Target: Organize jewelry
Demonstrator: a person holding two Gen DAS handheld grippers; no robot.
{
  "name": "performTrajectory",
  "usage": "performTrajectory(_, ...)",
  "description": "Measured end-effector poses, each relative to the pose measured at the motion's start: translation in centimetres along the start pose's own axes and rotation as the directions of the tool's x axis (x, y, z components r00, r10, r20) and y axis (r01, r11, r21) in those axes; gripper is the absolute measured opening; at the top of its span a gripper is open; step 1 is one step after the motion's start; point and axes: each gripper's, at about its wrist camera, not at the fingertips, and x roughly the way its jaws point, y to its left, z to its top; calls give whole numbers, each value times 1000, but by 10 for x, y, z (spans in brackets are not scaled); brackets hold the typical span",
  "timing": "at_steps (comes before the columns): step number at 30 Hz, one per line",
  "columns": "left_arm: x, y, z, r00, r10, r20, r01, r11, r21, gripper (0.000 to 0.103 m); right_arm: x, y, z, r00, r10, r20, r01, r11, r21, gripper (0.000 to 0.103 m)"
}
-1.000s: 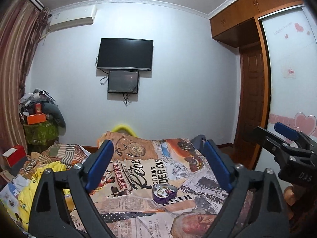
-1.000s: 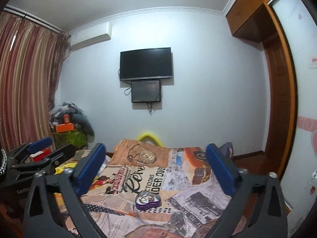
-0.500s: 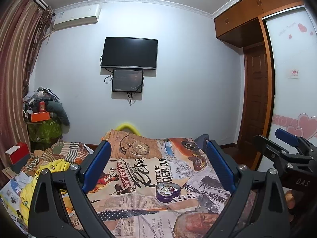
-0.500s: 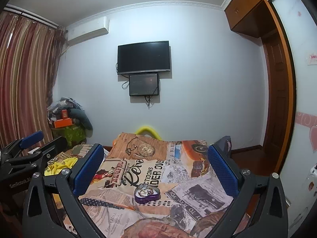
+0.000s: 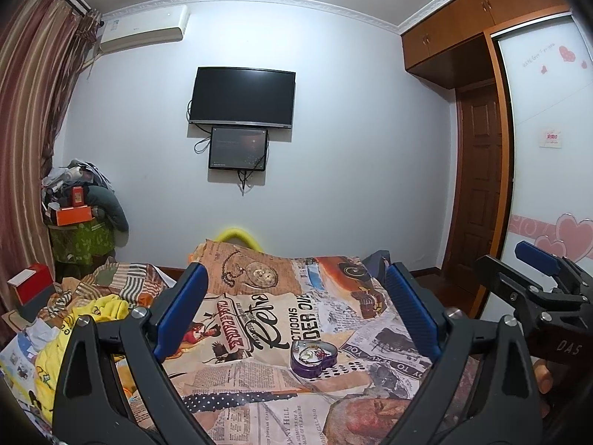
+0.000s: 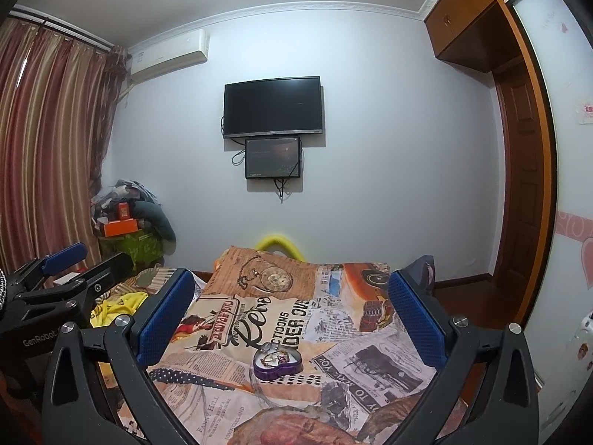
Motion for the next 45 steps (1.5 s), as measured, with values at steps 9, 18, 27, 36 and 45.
performTrajectory(9,-1,0,-1,1000,-4,2,4,1000,7,97,1,-1,1,1000,2,-6,-2,1000,4,103)
performTrajectory(18,-1,0,0,1000,-5,2,5,1000,8,97,1,-2,0,1000,-3,-4,3,1000,7,103)
performTrajectory(27,0,1,1,1000,-19,-14,19,1000,0,97,-2,-5,1,1000,-9,2,9,1000,16,103)
performTrajectory(36,1,1,2,999,-29,-22,29,1000,-2,97,-2,-6,2,1000,-12,-1,12,1000,16,103)
performTrajectory(45,1,2,1,999,-44,-29,44,999,-3,97,-2,-7,1,1000,-16,-3,16,1000,24,103)
